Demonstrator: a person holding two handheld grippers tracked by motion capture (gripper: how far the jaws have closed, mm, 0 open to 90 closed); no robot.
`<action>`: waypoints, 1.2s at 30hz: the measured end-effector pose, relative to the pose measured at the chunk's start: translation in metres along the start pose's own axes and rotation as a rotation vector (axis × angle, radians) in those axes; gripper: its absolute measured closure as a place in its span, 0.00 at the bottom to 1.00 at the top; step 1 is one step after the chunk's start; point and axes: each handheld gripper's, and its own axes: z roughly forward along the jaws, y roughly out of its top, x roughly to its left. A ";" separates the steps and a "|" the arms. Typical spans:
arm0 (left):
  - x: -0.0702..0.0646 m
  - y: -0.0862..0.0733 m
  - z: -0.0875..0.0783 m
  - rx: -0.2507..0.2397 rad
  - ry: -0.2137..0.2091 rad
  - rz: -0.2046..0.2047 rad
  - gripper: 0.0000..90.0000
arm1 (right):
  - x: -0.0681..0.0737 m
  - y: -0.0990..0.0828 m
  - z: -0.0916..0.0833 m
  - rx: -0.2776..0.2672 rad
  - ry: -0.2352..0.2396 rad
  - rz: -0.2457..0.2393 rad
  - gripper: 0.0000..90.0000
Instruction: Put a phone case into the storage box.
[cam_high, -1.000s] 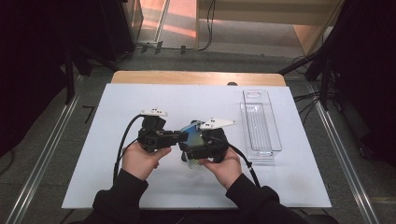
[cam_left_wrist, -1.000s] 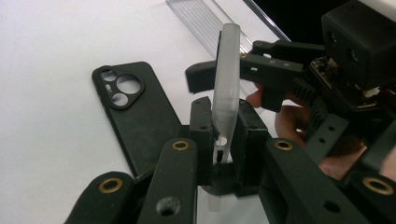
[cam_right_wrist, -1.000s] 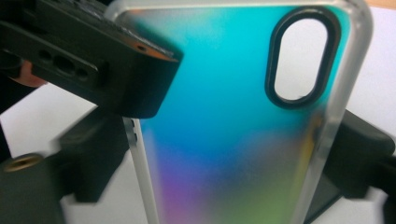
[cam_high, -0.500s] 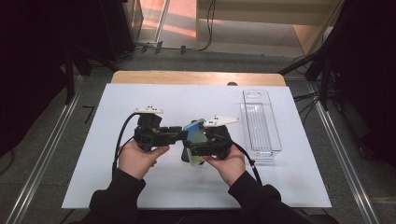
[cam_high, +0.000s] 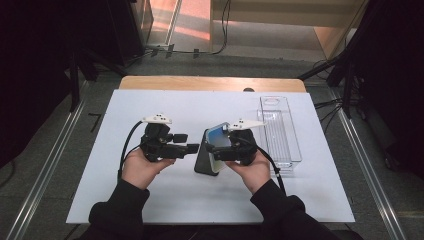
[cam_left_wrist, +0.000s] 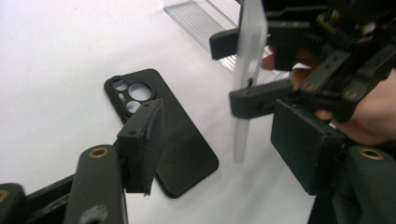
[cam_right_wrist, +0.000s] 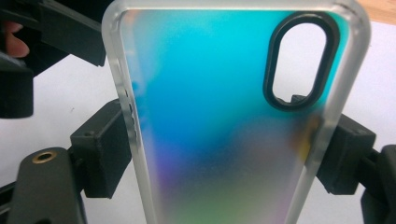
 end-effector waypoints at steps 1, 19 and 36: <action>0.002 -0.003 0.001 0.007 -0.004 0.008 0.39 | -0.001 0.000 -0.001 -0.001 -0.001 0.000 0.18; 0.021 -0.049 0.006 0.121 -0.006 0.048 0.37 | -0.010 0.005 -0.015 -0.021 0.024 -0.011 0.18; 0.026 -0.074 -0.006 0.104 0.029 0.031 0.37 | -0.026 0.018 -0.037 -0.036 0.052 -0.028 0.18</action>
